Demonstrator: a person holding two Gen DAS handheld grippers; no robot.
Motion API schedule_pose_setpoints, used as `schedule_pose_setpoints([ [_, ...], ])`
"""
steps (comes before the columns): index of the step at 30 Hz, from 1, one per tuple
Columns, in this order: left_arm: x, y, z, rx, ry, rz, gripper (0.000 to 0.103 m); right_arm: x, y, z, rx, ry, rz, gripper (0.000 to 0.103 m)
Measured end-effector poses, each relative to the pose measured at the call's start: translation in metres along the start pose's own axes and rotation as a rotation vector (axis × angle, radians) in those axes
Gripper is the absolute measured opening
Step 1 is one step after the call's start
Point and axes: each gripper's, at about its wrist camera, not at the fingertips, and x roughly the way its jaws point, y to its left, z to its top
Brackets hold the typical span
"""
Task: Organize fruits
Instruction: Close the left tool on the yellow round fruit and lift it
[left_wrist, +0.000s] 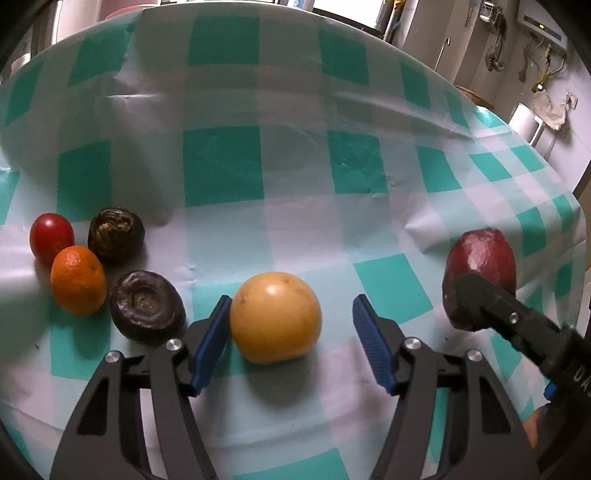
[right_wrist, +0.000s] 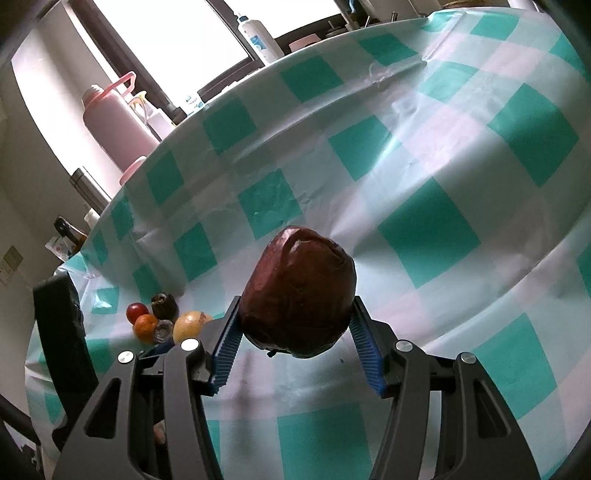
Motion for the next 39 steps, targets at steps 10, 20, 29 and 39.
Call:
schedule_pose_setpoints([
  [10,-0.017,0.007,-0.01,-0.013,-0.053,0.027,0.043,0.005,0.002,-0.007,-0.048,0.005,-0.01,0.056],
  [20,-0.058,0.003,-0.044,0.003,-0.124,0.107,0.043,0.0,0.006,-0.013,-0.084,-0.011,-0.009,0.056],
  [29,-0.104,0.015,-0.083,-0.046,-0.176,0.152,0.043,-0.035,0.02,-0.054,-0.081,0.053,0.031,0.056],
  [39,-0.154,0.006,-0.137,-0.046,-0.212,0.167,0.043,-0.104,0.032,-0.105,-0.178,0.073,0.06,0.056],
])
